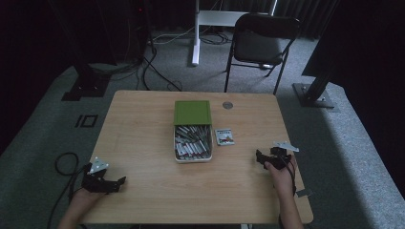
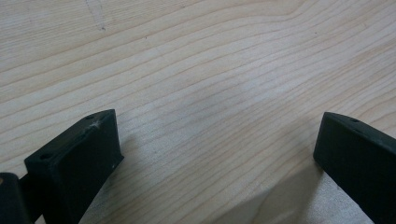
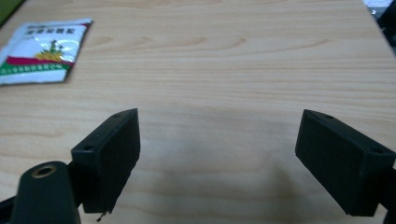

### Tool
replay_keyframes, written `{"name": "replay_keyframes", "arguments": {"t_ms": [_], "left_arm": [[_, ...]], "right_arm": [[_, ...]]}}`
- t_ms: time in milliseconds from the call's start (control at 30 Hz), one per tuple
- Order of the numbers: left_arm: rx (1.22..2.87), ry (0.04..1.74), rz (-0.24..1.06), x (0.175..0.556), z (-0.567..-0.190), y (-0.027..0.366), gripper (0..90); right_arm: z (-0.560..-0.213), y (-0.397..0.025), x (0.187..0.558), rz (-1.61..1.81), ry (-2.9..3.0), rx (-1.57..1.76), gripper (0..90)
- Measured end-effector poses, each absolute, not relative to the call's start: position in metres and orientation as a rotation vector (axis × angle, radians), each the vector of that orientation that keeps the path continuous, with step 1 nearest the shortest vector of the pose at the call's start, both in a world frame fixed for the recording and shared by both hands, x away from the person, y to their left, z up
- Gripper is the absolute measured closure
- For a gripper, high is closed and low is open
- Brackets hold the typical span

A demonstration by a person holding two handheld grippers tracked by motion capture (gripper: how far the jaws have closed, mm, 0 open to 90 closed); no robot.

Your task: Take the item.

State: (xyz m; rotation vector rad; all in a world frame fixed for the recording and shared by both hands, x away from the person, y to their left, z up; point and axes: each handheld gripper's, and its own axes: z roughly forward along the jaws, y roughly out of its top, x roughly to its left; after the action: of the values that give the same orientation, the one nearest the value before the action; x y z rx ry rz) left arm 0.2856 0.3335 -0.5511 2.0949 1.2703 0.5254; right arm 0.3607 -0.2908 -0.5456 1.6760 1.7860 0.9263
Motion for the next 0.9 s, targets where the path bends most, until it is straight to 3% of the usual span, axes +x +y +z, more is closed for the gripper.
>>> {"name": "replay_keyframes", "arguments": {"t_ms": [900], "left_arm": [[2.095,1.269,0.527,0.286,-0.551,0.334,1.4]], "right_arm": [[-0.551,-0.315,0.307,0.785,1.764,1.702,14.1]]}}
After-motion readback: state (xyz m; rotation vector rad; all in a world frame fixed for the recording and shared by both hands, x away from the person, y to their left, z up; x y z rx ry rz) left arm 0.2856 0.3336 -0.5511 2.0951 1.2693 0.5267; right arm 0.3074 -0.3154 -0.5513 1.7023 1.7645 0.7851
